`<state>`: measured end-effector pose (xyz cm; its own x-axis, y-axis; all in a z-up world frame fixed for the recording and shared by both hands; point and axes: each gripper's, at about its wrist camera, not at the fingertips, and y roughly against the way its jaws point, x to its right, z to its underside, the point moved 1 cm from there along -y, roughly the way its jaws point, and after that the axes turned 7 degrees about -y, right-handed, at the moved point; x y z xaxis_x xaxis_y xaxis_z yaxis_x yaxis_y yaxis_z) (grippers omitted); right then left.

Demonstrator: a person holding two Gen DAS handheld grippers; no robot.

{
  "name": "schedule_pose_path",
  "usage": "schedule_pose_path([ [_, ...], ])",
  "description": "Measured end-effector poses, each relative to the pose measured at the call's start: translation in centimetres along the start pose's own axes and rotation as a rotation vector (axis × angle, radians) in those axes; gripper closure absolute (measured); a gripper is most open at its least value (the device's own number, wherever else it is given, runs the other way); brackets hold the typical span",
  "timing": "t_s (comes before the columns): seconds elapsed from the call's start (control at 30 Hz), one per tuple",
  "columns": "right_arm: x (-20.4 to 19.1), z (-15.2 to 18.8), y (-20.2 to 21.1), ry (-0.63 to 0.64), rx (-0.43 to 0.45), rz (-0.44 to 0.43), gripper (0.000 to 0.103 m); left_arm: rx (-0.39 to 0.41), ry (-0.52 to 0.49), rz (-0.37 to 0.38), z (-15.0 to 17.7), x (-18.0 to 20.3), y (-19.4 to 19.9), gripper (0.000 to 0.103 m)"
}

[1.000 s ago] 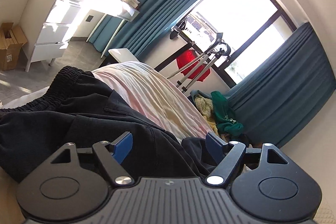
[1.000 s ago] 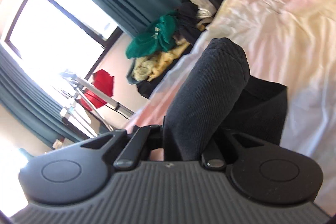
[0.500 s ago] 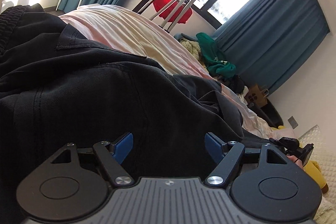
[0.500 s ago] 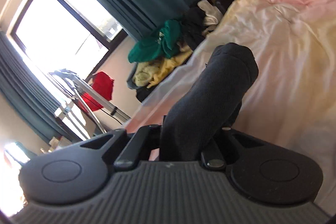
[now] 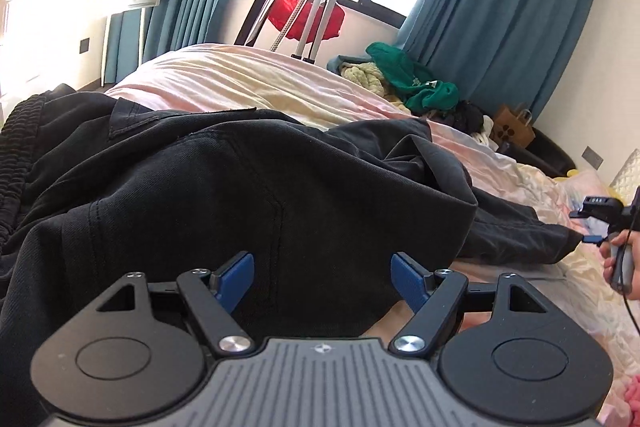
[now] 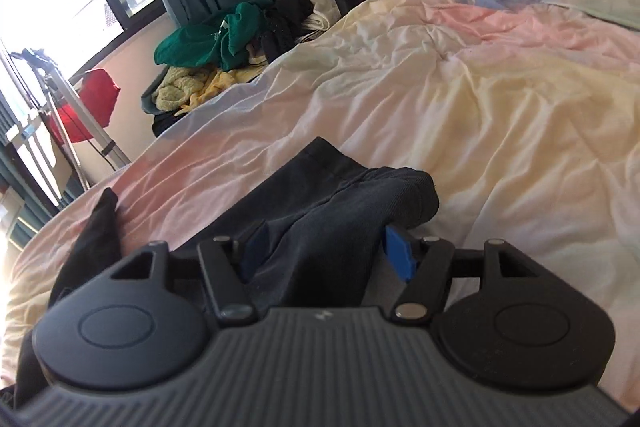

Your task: Fold clothes

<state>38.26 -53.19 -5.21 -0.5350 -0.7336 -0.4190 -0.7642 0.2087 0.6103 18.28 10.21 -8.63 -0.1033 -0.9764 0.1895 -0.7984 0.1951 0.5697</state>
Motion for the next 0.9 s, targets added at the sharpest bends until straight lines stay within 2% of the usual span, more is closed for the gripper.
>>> schedule_pose_path([
  [0.17,-7.8,-0.9,1.8,0.137,0.134,0.02,0.037,-0.054,-0.055,-0.021,1.0,0.0,-1.5,0.026],
  [0.27,-12.9,-0.5,0.8,0.177,0.153,-0.032,0.035,-0.08,-0.057,-0.05,1.6,-0.7,-2.6,0.026],
  [0.37,-18.7,1.5,-3.4,0.22,0.021,-0.189,0.037,-0.083,-0.065,-0.069,1.8,-1.2,-3.5,0.026],
  [0.5,-24.5,5.6,-10.4,0.196,-0.189,-0.343,0.038,-0.092,-0.078,-0.085,2.1,-1.8,-4.9,0.025],
  [0.6,-28.7,9.1,-15.0,0.237,-0.3,-0.389,0.038,-0.076,-0.085,-0.071,2.1,-2.0,-5.7,0.023],
  [0.7,-31.2,11.7,-17.6,0.281,-0.344,-0.413,0.036,-0.054,-0.088,-0.049,2.2,-2.3,-6.2,0.021],
  [0.8,-31.6,12.8,-18.5,0.28,-0.308,-0.401,0.037,-0.024,-0.059,-0.008,2.1,-3.0,-6.1,0.019],
  [0.83,-31.5,12.8,-18.4,0.272,-0.295,-0.401,0.044,-0.014,-0.042,0.004,2.0,-3.4,-6.1,0.019],
  [0.87,-31.3,12.8,-18.2,0.28,-0.286,-0.397,0.056,-0.006,-0.023,0.016,2.0,-3.8,-6.1,0.019],
  [0.9,-31.2,12.6,-17.8,0.288,-0.274,-0.394,0.101,0.002,-0.004,0.028,2.0,-4.2,-6.0,0.019],
])
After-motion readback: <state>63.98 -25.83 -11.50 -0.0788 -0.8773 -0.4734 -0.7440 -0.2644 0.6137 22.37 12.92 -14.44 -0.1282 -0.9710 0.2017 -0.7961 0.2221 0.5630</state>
